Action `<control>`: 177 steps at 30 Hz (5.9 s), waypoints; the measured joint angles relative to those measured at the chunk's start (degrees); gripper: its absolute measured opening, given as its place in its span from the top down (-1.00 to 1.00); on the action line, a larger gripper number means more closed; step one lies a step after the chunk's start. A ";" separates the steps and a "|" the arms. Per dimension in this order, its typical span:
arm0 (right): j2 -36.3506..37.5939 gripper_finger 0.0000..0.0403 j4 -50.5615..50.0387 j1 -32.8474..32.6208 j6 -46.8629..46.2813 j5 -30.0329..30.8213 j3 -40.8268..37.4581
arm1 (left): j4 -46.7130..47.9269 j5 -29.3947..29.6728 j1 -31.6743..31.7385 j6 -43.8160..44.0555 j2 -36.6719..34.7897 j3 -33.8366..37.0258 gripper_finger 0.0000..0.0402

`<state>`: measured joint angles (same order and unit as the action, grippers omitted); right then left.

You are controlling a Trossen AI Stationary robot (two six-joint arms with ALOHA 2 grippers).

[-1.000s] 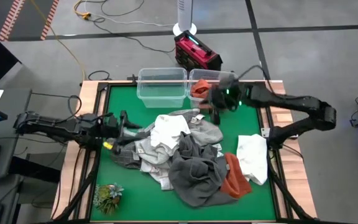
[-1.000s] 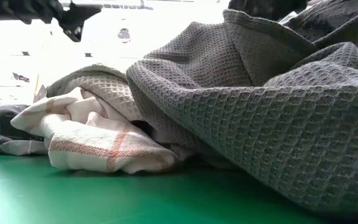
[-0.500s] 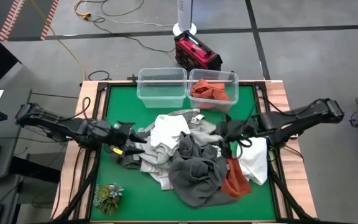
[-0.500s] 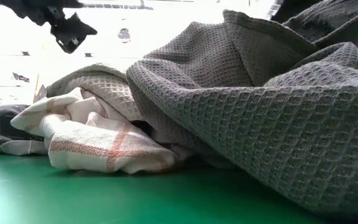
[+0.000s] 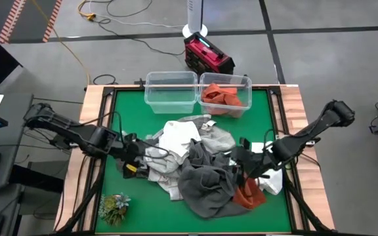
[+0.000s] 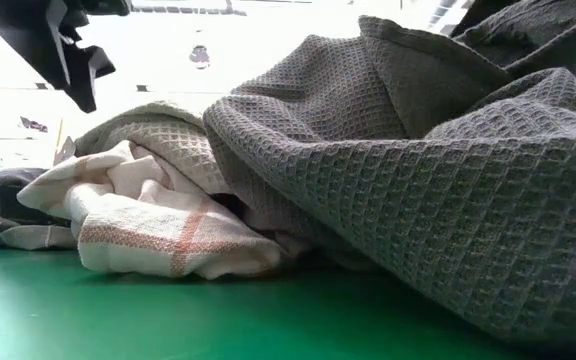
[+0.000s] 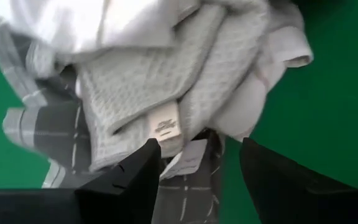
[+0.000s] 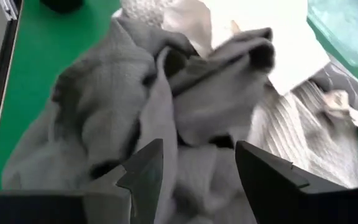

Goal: Sort towels by color in basket
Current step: Put the black towel into the right transparent bin

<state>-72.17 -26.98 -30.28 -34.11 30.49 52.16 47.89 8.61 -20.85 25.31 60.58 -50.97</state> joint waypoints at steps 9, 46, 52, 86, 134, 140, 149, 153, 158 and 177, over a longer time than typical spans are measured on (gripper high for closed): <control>-5.81 -0.13 6.62 -4.98 6.98 -0.51 4.75 | -3.71 2.81 -7.38 0.66 -3.36 -0.10 -0.04; -15.19 0.44 -19.41 -11.12 -22.41 -15.71 1.86 | -4.85 4.69 -10.59 10.91 -5.36 -0.10 -0.04; -14.91 0.90 -8.70 -9.47 -11.22 -15.05 1.86 | -5.23 5.28 -10.57 10.77 -5.36 -0.10 -0.04; 4.01 -0.06 -0.16 -10.08 10.01 14.39 3.54 | -9.64 8.82 -10.55 8.87 -5.36 -0.08 -0.04; 5.38 0.87 24.64 6.22 60.46 22.17 18.86 | -22.22 30.74 -10.28 -12.22 -5.36 -0.03 -0.04; 10.32 0.86 45.05 15.34 80.42 20.24 18.82 | -23.43 32.18 -9.97 -18.10 -5.52 -0.03 -0.04; 11.09 0.86 57.86 31.85 89.02 4.95 18.82 | -23.77 42.75 -9.72 -26.54 -5.54 -0.03 -0.04; 9.14 0.85 48.67 38.90 81.01 1.70 18.82 | -26.27 42.91 -9.96 -26.61 -6.83 -0.03 -0.04; 4.70 0.86 40.02 47.81 74.22 0.97 19.16 | -31.12 42.91 -8.74 -27.83 -9.98 -0.03 -0.04; -0.32 0.85 23.26 63.83 71.79 -5.17 38.31 | -32.32 40.90 -5.13 -28.37 -23.27 -0.03 -0.04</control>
<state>-72.49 -3.72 33.55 37.68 25.32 90.47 15.57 49.52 -25.98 -3.07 37.31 -51.00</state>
